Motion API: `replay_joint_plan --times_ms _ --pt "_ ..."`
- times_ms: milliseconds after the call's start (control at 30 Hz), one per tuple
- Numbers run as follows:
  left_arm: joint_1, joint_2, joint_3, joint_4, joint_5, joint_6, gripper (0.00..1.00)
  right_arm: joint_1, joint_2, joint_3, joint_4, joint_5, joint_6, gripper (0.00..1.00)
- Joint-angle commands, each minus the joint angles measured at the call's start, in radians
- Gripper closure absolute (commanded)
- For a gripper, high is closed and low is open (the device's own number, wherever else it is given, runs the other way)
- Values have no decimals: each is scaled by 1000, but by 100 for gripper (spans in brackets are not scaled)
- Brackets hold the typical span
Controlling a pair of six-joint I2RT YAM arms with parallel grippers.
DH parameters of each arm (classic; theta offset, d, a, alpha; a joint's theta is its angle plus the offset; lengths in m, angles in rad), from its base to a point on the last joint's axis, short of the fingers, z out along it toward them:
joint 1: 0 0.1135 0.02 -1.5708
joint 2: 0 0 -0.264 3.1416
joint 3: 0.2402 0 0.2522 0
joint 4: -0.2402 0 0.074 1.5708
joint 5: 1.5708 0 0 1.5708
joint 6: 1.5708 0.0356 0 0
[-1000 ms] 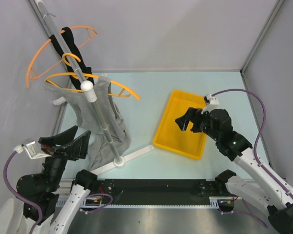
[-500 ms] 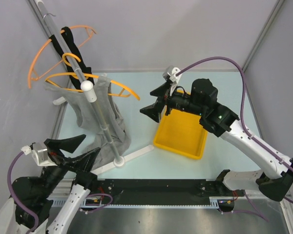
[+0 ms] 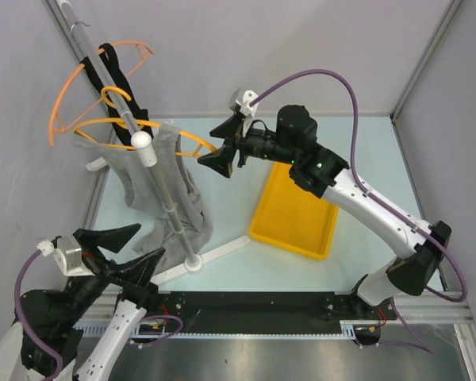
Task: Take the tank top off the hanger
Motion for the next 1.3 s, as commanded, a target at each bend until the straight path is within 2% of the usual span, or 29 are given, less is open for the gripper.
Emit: replay_joint_plan --times_ms 0,200,333,500,533,800,833,933,1133,1267 --pt "6 -12 30 -5 20 11 0 20 52 116 60 9 8 19" --pt "5 -8 42 -14 19 11 0 52 102 154 94 29 0 30" --pt "6 4 60 -19 22 16 1 55 122 162 100 29 4 45" --pt "6 28 77 -23 25 14 1 55 136 160 134 12 13 57" --pt "6 31 80 -25 29 14 0 54 139 165 135 9 14 63" --pt "6 39 97 -29 28 10 0 51 164 157 181 -25 39 87" --pt "6 39 99 -31 28 8 1 49 168 157 189 -23 42 93" --pt "6 41 102 -42 28 8 0 46 176 159 239 -22 63 100" --pt "6 36 113 -60 14 -4 1 25 194 148 400 -26 158 100" --pt "6 36 123 -71 -10 -26 0 9 259 221 456 -79 217 100"
